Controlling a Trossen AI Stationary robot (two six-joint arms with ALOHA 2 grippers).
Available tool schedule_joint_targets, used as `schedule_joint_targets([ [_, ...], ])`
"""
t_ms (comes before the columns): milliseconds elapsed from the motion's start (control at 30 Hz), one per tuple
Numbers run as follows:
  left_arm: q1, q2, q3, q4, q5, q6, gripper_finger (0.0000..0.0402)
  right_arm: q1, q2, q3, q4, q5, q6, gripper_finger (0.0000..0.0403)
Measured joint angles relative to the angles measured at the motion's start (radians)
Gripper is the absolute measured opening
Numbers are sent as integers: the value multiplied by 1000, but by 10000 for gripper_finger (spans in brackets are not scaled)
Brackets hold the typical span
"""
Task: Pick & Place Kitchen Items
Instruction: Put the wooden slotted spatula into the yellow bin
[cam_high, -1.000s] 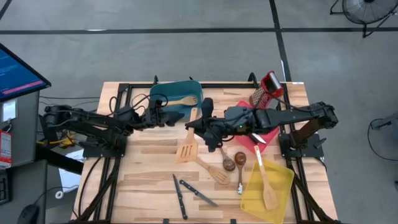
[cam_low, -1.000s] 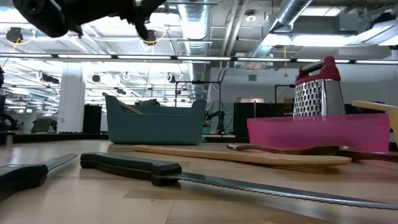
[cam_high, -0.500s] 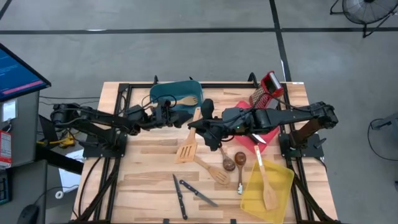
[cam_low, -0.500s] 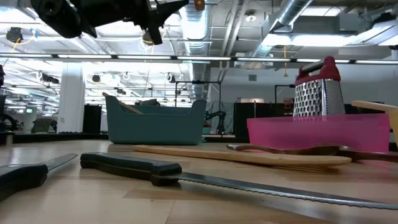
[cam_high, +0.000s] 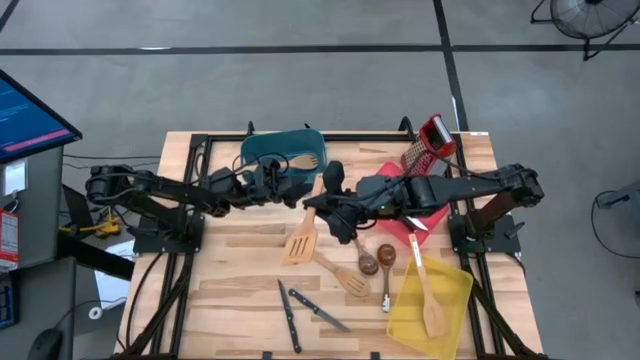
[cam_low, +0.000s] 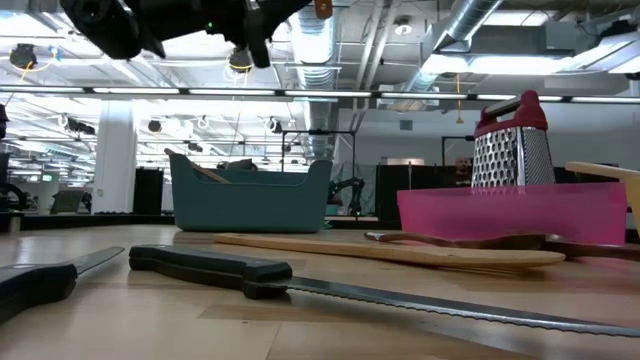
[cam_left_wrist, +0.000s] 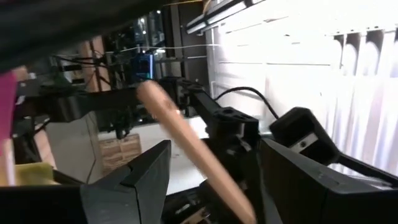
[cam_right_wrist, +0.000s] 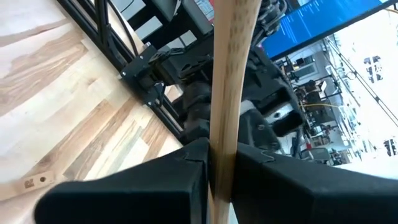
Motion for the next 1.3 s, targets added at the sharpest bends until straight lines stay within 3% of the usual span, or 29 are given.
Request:
schedule_joint_targets([
  [400, -15, 0, 22, -13, 47, 3, 227, 0, 0, 0, -18, 4, -1, 32],
  [833, -27, -1, 22, -60, -3, -20, 227, 0, 2, 0, -18, 29, -18, 31],
  [1300, -33, 1, 21, -82, 4, -21, 227, -2, 86, 0, -6, 41, -27, 31],
])
